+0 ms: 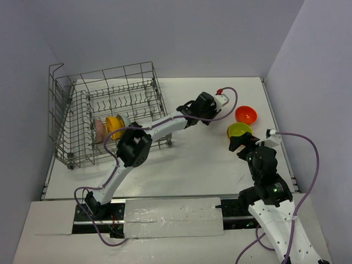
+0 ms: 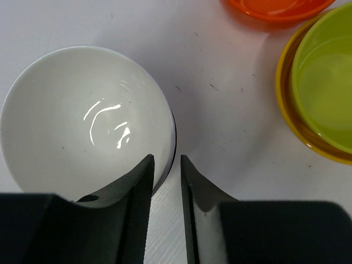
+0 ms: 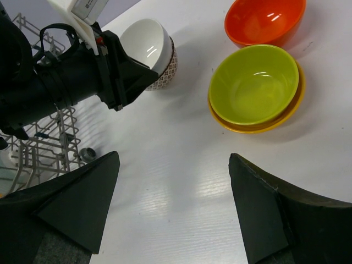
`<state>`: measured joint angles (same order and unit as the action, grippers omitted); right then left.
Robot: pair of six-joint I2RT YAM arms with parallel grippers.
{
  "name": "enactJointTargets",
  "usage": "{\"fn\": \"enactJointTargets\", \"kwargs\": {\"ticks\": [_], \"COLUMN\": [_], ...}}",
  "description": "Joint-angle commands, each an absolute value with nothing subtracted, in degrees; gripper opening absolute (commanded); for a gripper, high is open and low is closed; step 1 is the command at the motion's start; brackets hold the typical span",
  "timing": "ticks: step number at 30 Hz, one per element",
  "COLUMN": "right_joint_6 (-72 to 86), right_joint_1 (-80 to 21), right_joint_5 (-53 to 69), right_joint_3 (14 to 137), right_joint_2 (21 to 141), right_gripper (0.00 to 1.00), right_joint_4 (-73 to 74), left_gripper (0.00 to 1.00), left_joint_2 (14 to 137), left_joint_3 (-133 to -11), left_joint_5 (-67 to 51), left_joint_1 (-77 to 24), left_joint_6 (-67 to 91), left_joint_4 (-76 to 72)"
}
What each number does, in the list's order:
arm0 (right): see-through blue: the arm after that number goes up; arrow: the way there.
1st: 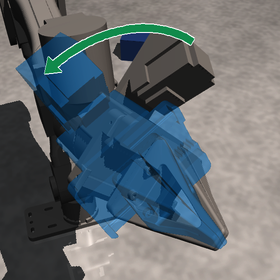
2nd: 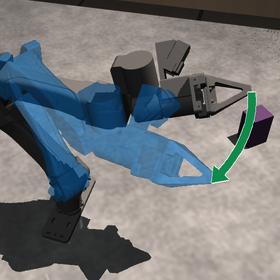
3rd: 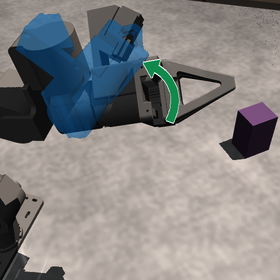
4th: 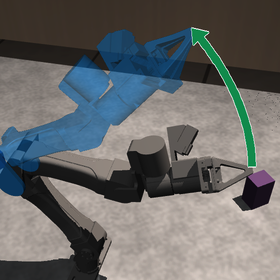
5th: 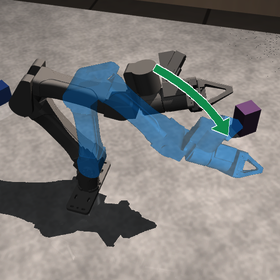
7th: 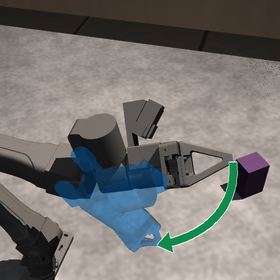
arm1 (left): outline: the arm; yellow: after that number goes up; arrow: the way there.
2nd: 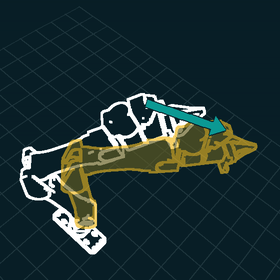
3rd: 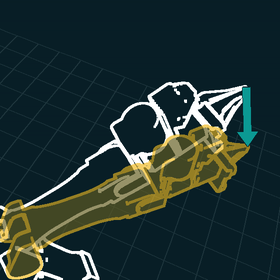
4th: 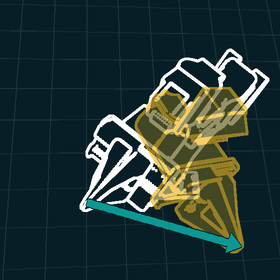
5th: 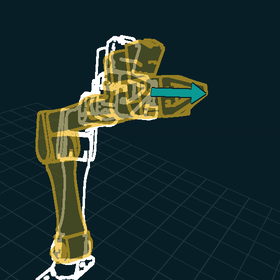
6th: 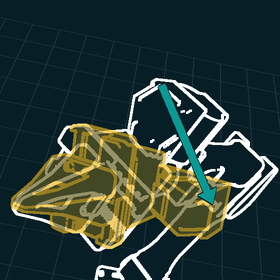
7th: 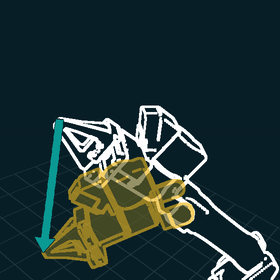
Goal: Load the bowls into the dish rack
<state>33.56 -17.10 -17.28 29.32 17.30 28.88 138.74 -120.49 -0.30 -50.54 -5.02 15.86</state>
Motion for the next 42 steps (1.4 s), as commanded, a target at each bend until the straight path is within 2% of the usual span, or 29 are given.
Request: {"fn": "enactJointTargets", "kwargs": {"ticks": [1,7,14,21,33,37,40,42], "right_joint_6": [33.49,33.4,33.4,33.49,33.31,33.31,33.22,33.22], "right_joint_1": [-17.14,-17.14,-17.23,-17.14,-17.14,-17.14,-17.14,-17.14], "right_joint_5": [-17.58,-17.58,-17.4,-17.49,-17.67,-17.58,-17.49,-17.4], "right_joint_3": [30.68,30.59,30.5,30.41,30.15,30.15,29.97,29.97], "right_joint_2": [16.87,16.7,16.87,16.61,16.52,16.44,16.44,16.61], "right_gripper": [0.88,0.87,0.87,0.87,0.87,0.87,0.87,0.87], "right_joint_4": [28.83,28.74,28.56,28.48,27.86,27.77,27.69,27.42], "left_gripper": [0.3,0.14,0.0,0.0,0.0,0.01,0.05,0.12], "left_joint_2": [136.85,136.84,135.7,131.59,120.51,118.22,116.55,116.19], "left_joint_3": [-121.03,-120.5,-118.48,-117.08,-99.6,-95.72,-93.26,-92.55], "left_joint_5": [-0.26,-0.61,-1.32,-2.81,-0.26,3.86,5.53,5.8], "left_joint_1": [-50.54,-50.54,-50.54,-50.71,-54.67,-56.51,-57.39,-57.48], "left_joint_6": [-5.01,-4.48,-4.39,-3.08,-0.53,2.55,3.51,4.22], "left_joint_4": [12.92,13.09,13.27,16.43,18.28,18.98,18.37,18.19]}}
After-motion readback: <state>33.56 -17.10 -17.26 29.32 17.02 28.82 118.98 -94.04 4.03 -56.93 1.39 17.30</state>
